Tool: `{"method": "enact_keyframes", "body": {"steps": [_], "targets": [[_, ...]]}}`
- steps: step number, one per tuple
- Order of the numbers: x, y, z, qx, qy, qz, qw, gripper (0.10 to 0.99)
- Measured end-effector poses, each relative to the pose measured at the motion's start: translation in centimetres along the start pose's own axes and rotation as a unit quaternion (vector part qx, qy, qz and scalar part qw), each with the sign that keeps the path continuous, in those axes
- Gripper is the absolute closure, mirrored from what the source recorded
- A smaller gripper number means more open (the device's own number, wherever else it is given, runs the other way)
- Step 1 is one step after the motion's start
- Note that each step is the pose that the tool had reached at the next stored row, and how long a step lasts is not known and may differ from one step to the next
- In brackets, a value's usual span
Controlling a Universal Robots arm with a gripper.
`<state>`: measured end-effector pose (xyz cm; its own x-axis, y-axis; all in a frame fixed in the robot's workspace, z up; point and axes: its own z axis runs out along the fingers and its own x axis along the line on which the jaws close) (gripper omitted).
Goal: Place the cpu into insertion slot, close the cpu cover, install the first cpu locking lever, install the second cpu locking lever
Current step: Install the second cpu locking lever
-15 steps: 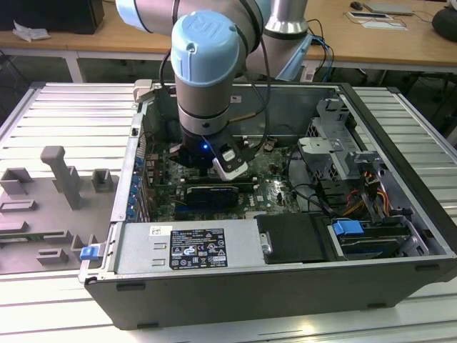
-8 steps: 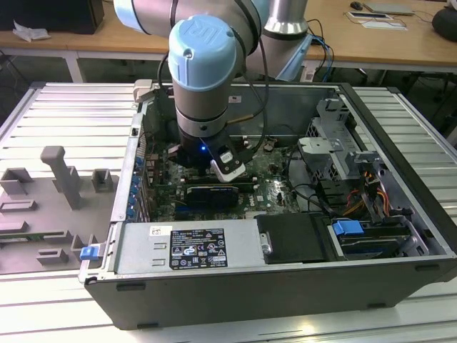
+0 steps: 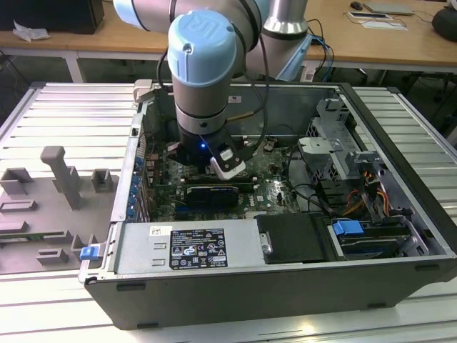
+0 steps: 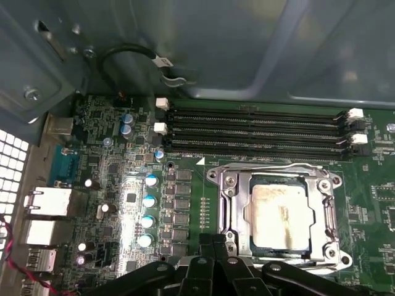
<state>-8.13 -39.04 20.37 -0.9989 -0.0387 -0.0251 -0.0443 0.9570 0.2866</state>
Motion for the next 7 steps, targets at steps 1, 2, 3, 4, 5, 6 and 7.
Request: {"method": "enact_keyframes", "body": {"steps": [1, 2, 3, 4, 5, 6, 7], "targets": [[0.0, 0.05, -0.15, 0.0, 0.0, 0.0, 1.0, 0.98], [-0.01, 0.08, -0.27, 0.0, 0.0, 0.0, 1.0, 0.98], [-0.01, 0.12, -0.39, 0.0, 0.0, 0.0, 1.0, 0.98], [-0.01, 0.15, -0.48, 0.0, 0.0, 0.0, 1.0, 0.98], [-0.01, 0.18, -0.58, 0.0, 0.0, 0.0, 1.0, 0.98], [-0.02, 0.21, -0.7, 0.0, 0.0, 0.0, 1.0, 0.98], [-0.02, 0.22, -0.73, -0.0001, 0.0, 0.0, 1.0, 0.98]]}}
